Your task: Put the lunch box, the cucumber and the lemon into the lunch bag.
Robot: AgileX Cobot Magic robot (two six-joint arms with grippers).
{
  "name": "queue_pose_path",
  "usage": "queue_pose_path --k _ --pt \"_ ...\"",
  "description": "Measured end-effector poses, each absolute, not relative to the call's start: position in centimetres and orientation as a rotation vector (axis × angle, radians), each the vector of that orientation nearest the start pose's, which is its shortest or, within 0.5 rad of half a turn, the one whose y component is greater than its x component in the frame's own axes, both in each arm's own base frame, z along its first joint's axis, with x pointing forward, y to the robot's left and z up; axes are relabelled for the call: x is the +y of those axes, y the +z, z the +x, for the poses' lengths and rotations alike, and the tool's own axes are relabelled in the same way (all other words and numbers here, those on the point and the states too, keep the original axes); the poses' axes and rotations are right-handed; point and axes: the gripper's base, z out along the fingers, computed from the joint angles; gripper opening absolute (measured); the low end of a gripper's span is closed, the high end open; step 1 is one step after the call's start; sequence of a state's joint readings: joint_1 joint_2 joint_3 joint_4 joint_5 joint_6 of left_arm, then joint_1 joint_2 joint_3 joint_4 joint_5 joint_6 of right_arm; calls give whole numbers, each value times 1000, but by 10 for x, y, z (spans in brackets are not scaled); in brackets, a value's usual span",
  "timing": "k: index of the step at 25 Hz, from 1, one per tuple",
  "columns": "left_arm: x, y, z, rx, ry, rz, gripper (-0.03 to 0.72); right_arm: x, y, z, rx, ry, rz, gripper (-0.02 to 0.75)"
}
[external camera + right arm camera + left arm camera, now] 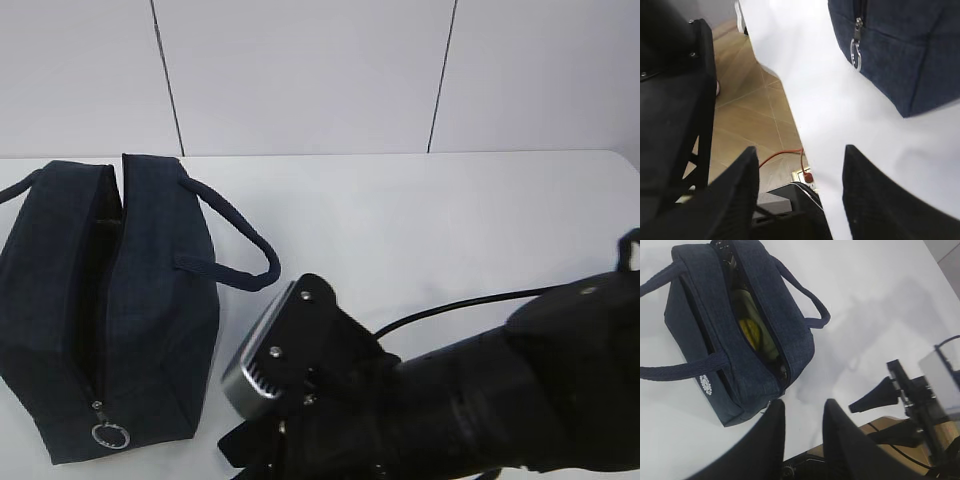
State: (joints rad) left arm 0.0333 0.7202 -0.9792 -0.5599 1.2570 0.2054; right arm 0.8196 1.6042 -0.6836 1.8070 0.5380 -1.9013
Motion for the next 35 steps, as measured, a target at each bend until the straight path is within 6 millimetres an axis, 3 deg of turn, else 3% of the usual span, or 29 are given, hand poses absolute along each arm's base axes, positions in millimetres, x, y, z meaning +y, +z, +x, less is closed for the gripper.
queue_pose_path --k 8,15,24,35 --pt "-43 384 94 2355 -614 215 187 285 161 180 1992 955 -1335 387" --pt "-43 384 94 2356 -611 215 187 308 144 204 2057 921 -1278 389" --pt "-43 384 94 2356 -611 215 187 327 131 222 2111 927 -1206 389" --pt "-43 384 94 2356 -611 215 187 334 117 227 2154 939 -1183 389"
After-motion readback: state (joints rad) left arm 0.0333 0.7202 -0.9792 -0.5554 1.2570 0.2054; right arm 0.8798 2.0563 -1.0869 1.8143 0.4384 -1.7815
